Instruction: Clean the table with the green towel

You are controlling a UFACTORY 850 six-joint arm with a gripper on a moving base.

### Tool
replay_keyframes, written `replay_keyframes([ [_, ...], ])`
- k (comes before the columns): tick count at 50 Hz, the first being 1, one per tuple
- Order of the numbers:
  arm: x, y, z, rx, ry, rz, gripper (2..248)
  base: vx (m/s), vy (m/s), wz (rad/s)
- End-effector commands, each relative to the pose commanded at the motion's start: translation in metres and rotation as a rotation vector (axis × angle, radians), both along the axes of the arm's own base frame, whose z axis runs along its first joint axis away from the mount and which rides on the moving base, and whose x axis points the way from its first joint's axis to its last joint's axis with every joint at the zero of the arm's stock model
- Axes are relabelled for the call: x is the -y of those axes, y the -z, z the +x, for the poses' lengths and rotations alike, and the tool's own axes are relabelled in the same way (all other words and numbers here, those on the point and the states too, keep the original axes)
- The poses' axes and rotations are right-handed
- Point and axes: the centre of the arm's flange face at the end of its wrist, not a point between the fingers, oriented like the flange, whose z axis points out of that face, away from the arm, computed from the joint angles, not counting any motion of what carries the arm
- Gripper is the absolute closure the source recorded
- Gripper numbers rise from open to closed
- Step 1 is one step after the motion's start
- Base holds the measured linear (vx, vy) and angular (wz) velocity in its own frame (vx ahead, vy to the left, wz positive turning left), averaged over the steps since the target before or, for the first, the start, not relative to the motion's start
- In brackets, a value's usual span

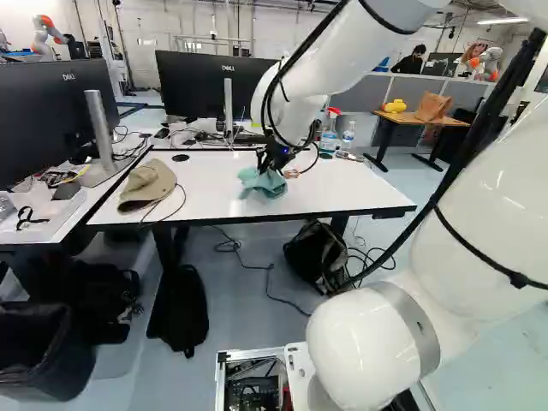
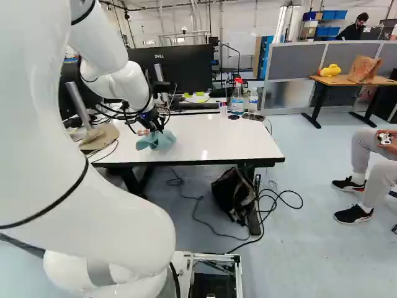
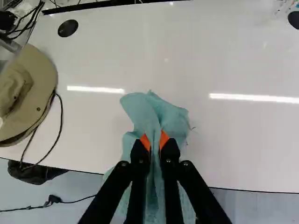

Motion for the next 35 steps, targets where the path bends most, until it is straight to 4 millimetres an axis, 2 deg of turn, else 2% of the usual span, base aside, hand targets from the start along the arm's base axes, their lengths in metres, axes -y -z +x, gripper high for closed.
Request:
replay_keyframes([
  [17,0.026,0.0,0.012,-0.001,0.064,0.0,209,0.0,0.0,0.0],
  [35,0.026,0.014,0.02,-0.035,0.067,-0.006,209,0.0,0.0,0.0],
])
